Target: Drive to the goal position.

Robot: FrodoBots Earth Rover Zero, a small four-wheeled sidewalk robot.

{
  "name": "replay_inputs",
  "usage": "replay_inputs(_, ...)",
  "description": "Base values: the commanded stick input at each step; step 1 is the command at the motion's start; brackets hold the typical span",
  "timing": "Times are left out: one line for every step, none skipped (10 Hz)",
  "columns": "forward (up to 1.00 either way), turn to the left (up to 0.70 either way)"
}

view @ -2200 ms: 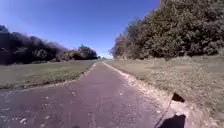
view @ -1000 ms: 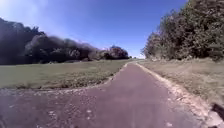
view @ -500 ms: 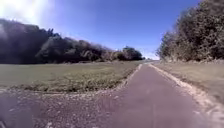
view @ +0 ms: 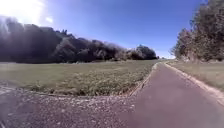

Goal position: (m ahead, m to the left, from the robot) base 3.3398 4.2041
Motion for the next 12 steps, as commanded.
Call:
replay_inputs(0.04, -0.04)
replay_inputs(0.0, -0.11)
replay_inputs(-0.05, -0.1)
replay_inputs(-0.53, -0.38)
replay_inputs(-0.7, -0.35)
replay_inputs(-0.7, -0.35)
replay_inputs(-0.7, -0.35)
replay_inputs(-0.7, -0.35)
replay_inputs(-0.7, -0.35)
replay_inputs(-0.7, -0.35)
replay_inputs(-0.7, -0.35)
replay_inputs(-0.7, -0.35)
